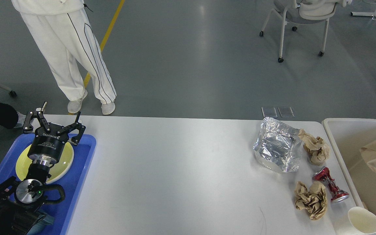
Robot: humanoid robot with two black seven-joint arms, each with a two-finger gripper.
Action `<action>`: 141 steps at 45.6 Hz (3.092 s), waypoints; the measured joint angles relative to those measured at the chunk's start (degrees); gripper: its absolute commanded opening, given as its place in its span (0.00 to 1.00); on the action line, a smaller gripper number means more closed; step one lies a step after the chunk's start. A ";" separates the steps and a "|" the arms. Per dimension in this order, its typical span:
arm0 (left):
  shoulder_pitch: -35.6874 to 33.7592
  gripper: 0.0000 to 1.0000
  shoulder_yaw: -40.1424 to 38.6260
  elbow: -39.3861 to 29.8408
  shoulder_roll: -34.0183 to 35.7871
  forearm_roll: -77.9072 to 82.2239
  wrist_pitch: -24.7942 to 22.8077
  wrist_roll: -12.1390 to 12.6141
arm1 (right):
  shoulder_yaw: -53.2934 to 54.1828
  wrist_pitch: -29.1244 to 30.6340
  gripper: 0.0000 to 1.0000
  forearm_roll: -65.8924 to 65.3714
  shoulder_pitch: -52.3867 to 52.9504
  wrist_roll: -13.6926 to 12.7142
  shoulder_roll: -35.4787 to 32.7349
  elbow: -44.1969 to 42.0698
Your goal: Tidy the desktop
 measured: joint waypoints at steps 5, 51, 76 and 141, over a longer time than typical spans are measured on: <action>0.00 0.97 0.00 0.00 0.00 0.00 0.00 0.00 | 0.22 -0.07 1.00 -1.57 -1.10 -0.11 -0.25 -0.02; 0.00 0.97 0.00 0.00 0.01 0.00 0.01 0.00 | -0.15 16.48 1.00 -4.78 13.37 -3.26 0.09 -0.05; 0.00 0.97 0.00 0.00 0.00 0.00 0.01 0.00 | -4.21 37.37 1.00 -15.87 37.81 -2.54 7.98 6.69; 0.01 0.97 0.00 0.00 0.00 0.00 0.01 0.00 | -4.78 12.91 1.00 -42.53 40.54 -2.99 -5.62 61.62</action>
